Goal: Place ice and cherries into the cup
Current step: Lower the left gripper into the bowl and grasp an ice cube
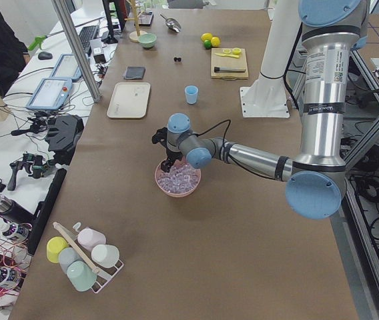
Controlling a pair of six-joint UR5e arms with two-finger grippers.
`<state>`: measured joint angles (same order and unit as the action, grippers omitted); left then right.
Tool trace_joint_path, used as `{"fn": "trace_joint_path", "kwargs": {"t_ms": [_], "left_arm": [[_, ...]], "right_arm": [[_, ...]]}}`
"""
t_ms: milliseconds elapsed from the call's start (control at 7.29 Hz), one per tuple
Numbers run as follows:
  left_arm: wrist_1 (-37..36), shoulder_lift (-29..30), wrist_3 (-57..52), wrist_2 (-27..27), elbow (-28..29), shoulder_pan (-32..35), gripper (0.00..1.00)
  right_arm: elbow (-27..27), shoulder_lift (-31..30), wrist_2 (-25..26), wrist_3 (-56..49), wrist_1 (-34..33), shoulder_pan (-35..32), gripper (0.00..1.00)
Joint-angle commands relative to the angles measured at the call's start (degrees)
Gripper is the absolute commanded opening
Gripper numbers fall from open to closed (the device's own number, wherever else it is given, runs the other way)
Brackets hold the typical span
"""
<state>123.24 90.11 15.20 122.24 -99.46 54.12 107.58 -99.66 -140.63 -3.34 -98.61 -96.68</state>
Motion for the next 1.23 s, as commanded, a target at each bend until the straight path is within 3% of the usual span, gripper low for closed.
{"fn": "trace_joint_path", "kwargs": {"t_ms": [0,823,960,1097], "left_arm": [[-0.10,0.41,-0.08,-0.07,0.58,-0.07,0.73],[-0.46,3.93,-0.26,-0.07,3.74,0.37,0.73],[-0.46,4.10,-0.26,0.02,3.75,0.45,0.61],[-0.46,4.10,-0.26,0.02,3.75,0.54,0.32]], "right_arm": [[-0.18,-0.01,0.00,-0.09,-0.01,0.00,1.00],[-0.27,-0.10,0.00,0.00,-0.01,0.00,1.00],[-0.27,-0.10,0.00,0.00,-0.01,0.00,1.00],[-0.27,-0.10,0.00,0.00,-0.01,0.00,1.00]]}}
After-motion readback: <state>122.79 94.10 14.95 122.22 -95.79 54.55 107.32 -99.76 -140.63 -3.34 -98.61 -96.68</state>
